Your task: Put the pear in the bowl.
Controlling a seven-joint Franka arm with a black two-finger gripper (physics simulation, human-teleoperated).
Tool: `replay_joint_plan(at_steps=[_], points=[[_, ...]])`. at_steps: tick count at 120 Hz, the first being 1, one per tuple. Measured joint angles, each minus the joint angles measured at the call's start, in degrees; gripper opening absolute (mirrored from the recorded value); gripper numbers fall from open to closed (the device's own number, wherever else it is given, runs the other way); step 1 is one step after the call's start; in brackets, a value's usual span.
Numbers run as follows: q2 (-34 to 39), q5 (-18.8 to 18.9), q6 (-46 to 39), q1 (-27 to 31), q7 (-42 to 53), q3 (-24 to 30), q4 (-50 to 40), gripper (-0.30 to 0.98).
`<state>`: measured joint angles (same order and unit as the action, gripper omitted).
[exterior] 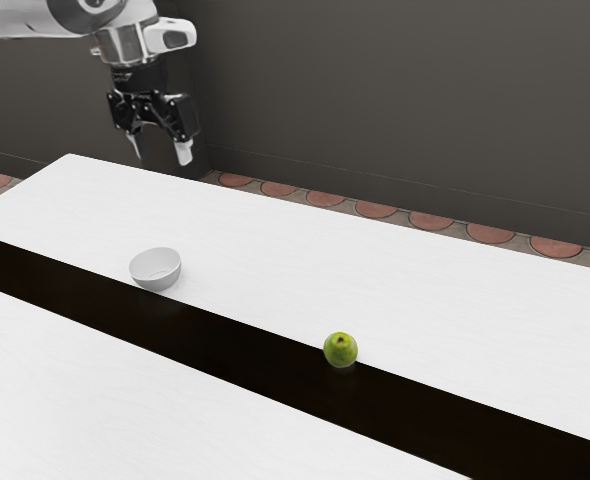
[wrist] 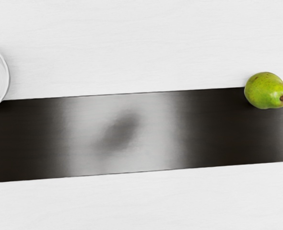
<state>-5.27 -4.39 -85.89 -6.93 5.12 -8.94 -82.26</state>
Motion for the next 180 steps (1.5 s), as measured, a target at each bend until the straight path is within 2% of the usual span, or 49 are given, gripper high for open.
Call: replay_joint_plan(at_steps=[28,44,82,92,117,152,180], points=[[-0.14,0.13,-1.65,-1.19,-0.69,-0.1,-2.64,0.66],[-3.91,-0.01,-2.24,-4.77,-4.2,-0.03,-3.85,0.66],[-13.21,-1.45,-7.27,-10.55,-21.08,1.96,-3.79,0.66],[-17.05,-1.27,-8.76,-11.22,-25.18,2.58,-0.15,0.66],[-25.14,1.35,-10.83,-11.72,-33.11,5.9,7.98,0.66],[-31.57,5.7,-14.86,-13.38,-40.57,6.29,8.7,0.66],[-36.35,6.48,-19.2,-13.04,-44.57,11.3,8.6,0.66]])
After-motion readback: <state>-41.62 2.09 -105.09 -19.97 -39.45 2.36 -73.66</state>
